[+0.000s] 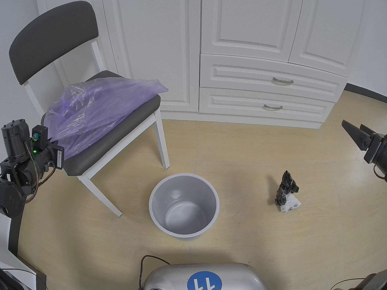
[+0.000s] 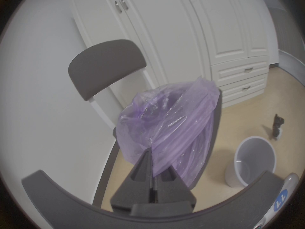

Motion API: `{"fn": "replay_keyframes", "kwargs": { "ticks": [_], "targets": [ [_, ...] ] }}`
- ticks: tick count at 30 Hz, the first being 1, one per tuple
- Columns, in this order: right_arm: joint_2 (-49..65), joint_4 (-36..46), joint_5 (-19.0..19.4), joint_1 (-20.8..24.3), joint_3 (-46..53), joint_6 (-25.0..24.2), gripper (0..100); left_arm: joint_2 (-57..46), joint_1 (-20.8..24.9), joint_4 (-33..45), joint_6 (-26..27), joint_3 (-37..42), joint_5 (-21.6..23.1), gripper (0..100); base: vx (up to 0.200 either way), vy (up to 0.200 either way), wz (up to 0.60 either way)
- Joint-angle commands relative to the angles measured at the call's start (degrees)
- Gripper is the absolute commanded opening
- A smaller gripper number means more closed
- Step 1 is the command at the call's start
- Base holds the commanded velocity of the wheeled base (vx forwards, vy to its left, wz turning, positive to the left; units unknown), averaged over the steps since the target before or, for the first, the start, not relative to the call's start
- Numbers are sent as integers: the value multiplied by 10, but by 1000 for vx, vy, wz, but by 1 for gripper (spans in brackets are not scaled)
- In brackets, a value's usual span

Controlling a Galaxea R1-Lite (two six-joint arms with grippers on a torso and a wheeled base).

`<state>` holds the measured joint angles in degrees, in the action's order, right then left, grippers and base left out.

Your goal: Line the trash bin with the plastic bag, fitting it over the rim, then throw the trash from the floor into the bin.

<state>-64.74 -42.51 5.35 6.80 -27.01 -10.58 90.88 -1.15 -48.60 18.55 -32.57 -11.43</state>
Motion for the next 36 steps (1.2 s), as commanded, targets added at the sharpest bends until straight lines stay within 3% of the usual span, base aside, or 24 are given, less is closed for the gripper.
{"fn": "replay_keyframes", "kwargs": {
  "ticks": [1,5,9,12,13,15,16,18,28,32,33,36],
  "targets": [
    [52,15,25,12,5,26,100,-65,4,-11,1,34,35,0,0,0,0],
    [77,74,30,13,0,83,100,-115,33,-19,-18,47,58,0,0,0,0],
    [110,94,29,18,-2,115,100,-167,112,-20,-60,52,57,0,0,0,0],
    [129,95,31,41,1,125,100,-197,149,-11,-62,55,54,0,0,0,0],
    [129,95,31,41,1,125,100,-197,149,-11,-62,55,54,0,0,0,0],
    [96,94,28,109,-8,130,100,-202,182,-11,-58,49,41,0,0,0,0],
    [96,94,28,109,-8,130,100,-202,182,-11,-58,49,41,0,0,0,0],
    [42,86,19,148,-39,130,100,-202,228,-13,-61,43,23,0,0,0,0],
    [5,78,3,214,-26,121,100,-236,315,-19,-62,93,8,0,0,0,0],
    [1,78,3,218,-8,124,100,-249,338,-20,-61,93,4,0,0,0,0],
    [-12,76,1,244,11,125,100,-260,368,-20,-59,91,-16,0,0,0,0],
    [-26,65,-27,265,14,120,100,-259,391,-23,-62,77,-44,0,0,0,0]
  ]
}}
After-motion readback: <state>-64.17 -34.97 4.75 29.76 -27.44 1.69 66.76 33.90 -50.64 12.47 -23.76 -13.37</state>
